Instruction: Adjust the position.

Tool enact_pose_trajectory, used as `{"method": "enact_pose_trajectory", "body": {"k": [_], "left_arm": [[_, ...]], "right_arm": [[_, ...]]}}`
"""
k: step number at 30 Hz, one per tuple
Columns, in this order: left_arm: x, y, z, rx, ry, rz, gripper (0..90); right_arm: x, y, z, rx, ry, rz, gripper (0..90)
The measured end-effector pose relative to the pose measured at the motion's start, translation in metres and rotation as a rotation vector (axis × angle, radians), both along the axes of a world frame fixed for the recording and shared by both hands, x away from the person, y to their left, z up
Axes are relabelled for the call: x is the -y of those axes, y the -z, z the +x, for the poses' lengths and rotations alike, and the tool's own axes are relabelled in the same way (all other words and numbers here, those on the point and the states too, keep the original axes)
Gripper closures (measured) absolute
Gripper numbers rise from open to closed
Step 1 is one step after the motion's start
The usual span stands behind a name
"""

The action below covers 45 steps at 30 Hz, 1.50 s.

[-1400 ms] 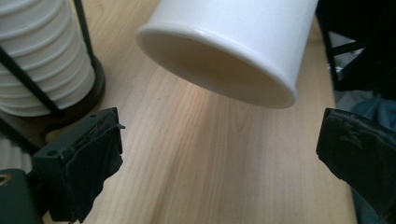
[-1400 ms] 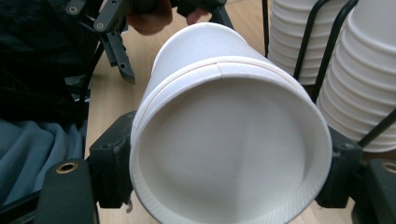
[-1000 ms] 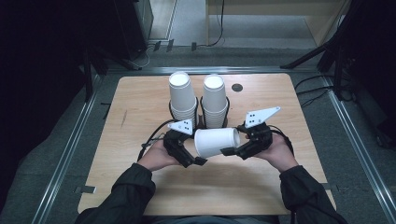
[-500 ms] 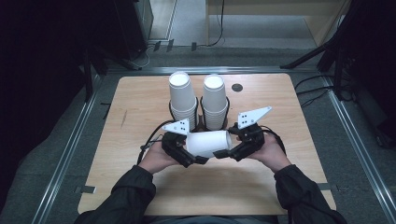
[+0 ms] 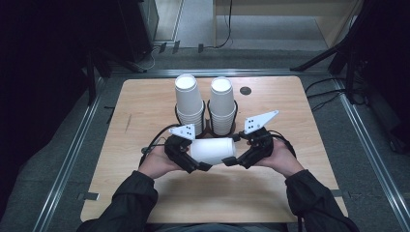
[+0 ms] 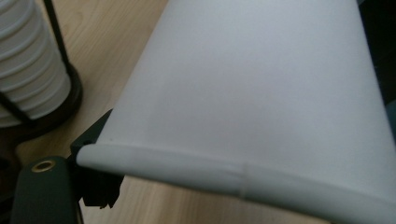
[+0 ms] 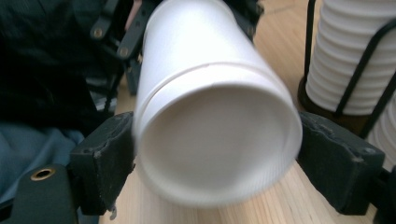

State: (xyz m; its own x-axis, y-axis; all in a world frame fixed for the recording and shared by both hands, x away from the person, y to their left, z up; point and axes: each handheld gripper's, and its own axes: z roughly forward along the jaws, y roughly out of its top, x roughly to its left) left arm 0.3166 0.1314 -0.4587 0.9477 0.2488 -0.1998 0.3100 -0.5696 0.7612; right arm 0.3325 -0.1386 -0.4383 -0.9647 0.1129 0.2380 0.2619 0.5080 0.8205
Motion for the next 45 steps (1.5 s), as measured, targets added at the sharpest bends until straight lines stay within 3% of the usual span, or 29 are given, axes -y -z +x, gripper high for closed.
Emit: {"method": "enact_pose_trajectory", "body": {"k": [3,8,10,19,22,29,36,45], "left_arm": [[-0.005,-0.001,0.002,-0.002,-0.021,0.037,13.5],[-0.012,-0.004,0.003,0.024,-0.047,0.094,13.5],[-0.014,-0.005,0.004,0.027,-0.051,0.118,13.5],[-0.012,-0.007,0.011,0.048,-0.048,0.254,13.5],[-0.010,-0.006,0.012,0.037,-0.024,0.256,13.4],[0.007,-0.001,0.013,0.047,-0.005,0.346,13.4],[0.019,0.003,0.013,0.046,0.026,0.394,13.4],[0.036,0.008,0.009,0.037,0.061,0.427,13.3]], "right_arm": [[0.005,0.003,0.000,0.022,0.015,-0.056,15.3],[0.008,0.005,0.001,0.042,0.022,-0.088,16.2],[0.009,0.006,0.001,0.071,0.012,-0.103,18.7],[0.009,0.014,0.003,0.070,0.053,-0.160,17.7],[0.009,0.014,0.002,0.075,0.058,-0.161,17.7],[0.003,0.018,-0.001,0.093,0.048,-0.184,17.8],[-0.004,0.021,-0.002,0.102,0.041,-0.209,17.8],[-0.019,0.029,-0.006,0.110,-0.004,-0.263,16.2]]}}
